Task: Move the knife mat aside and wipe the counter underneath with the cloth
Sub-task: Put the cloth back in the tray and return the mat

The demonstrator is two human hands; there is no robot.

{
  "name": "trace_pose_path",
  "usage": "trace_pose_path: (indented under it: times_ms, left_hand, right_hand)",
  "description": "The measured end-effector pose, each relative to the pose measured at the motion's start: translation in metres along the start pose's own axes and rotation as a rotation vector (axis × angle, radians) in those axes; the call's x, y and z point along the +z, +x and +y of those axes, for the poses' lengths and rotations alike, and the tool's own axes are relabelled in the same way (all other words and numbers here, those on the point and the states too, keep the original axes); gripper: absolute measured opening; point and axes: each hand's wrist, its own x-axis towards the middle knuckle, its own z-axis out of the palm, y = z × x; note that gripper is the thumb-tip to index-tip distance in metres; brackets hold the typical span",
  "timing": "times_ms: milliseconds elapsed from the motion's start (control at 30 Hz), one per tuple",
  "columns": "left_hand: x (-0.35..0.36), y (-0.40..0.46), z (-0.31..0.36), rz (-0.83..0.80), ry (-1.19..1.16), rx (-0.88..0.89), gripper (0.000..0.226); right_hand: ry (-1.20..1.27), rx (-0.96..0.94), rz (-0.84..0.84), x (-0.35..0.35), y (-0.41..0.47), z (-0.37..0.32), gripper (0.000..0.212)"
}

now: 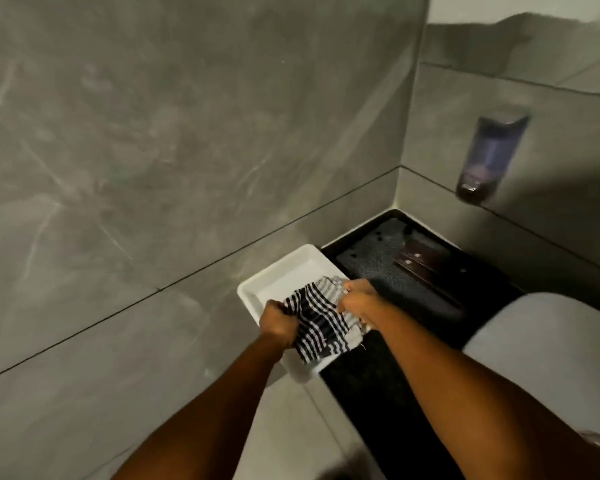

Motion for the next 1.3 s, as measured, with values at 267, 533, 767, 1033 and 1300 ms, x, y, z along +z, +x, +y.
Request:
trace_pose_path:
  times_ms: [267,533,767,1033,1300]
  left_hand:
    - [-0.004,0.087,-0.025,0.025,0.152,-0.146,0.043]
    - [0.006,0.119,0.023,-0.052,0.77,-0.026,0.076]
    - [0.102,0.151,0.145,-0.183,0.955,0.521,0.06]
    - [0.202,0.225,0.167,-0.25,1.249,0.527,0.065]
    - [0.201,0.253,0.157,-0.186,1.106,0.607,0.038]
  right_hand:
    - [-0.221,0.02,0.025,0.06,0.08,-0.022,0.054]
    - [-0.133,0.029,0.242,-0.017,0.091,-0.012,0.028]
    - [-0.317,0.343,0.463,-0.131,0.072,0.067,0.035]
    - [-0.426,0.505,0.229,-0.152,0.102,0.117,0.039]
    - [-0.266,0.463,0.3,-0.156,0.103,0.119,0.037]
